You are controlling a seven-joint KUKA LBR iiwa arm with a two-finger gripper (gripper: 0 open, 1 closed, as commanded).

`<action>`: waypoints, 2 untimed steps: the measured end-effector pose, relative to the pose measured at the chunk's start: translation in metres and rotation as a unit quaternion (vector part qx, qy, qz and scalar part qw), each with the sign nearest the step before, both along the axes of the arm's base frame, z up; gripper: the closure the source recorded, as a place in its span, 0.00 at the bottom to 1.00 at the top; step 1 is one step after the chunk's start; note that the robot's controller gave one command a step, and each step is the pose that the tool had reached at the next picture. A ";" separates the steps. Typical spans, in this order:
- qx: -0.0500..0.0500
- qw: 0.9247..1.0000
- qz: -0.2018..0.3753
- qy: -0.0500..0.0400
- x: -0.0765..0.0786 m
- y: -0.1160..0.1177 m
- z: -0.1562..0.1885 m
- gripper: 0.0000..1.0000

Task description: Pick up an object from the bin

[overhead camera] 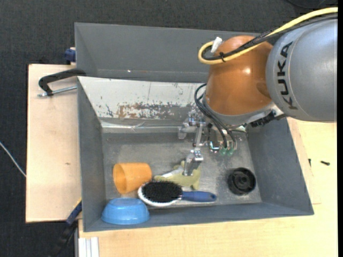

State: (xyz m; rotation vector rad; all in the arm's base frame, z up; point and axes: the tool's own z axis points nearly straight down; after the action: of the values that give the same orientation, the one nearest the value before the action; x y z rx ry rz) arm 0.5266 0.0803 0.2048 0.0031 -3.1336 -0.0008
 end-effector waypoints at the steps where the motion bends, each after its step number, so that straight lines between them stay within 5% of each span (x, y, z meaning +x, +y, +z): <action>1: 0.001 0.988 0.156 -0.001 -0.022 -0.019 -0.104 0.00; 2: 0.011 0.988 0.153 -0.002 -0.015 -0.040 -0.128 0.00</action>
Offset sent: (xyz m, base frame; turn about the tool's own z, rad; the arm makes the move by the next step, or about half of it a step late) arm -0.0212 -0.0197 -0.1021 -0.3136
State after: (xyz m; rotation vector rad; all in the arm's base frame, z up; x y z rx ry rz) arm 0.5116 0.0398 0.0764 0.4829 -3.0993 -0.0322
